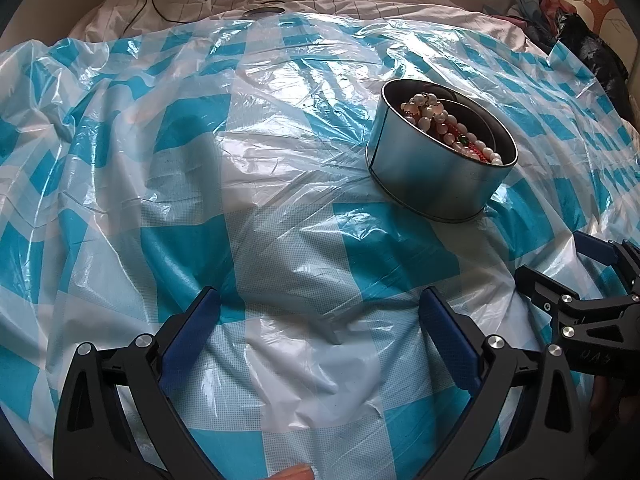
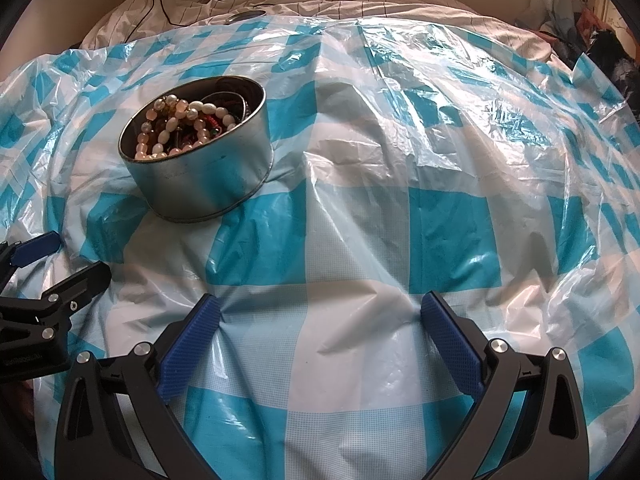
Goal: Organize jewelry
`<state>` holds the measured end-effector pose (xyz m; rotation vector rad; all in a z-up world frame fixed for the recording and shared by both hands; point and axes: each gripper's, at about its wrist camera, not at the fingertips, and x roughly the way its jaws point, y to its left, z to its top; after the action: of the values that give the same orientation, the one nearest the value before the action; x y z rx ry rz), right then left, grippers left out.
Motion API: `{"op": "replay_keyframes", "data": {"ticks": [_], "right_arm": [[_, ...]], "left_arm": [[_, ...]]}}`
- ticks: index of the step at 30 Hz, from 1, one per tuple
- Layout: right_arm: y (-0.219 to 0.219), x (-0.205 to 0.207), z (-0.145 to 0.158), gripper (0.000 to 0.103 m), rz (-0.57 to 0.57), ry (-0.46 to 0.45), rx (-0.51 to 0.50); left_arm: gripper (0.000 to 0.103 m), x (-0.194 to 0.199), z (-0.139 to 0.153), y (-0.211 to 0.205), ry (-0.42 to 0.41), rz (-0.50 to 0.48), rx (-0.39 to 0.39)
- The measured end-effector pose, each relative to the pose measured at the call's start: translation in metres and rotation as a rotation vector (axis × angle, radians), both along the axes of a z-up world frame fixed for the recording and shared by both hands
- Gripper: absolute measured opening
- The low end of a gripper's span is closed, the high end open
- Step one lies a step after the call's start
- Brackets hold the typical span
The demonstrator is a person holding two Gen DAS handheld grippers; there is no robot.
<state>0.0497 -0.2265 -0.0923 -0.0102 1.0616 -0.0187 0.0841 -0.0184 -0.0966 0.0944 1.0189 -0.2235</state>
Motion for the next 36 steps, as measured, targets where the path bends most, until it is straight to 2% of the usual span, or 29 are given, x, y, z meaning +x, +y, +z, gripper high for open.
{"op": "replay_keyframes", "data": {"ticks": [36], "right_arm": [[0.0017, -0.0009, 0.0005, 0.096, 0.001, -0.003, -0.018]], "left_arm": [[0.096, 0.0004, -0.0001, 0.0001, 0.001, -0.001, 0.0]]}}
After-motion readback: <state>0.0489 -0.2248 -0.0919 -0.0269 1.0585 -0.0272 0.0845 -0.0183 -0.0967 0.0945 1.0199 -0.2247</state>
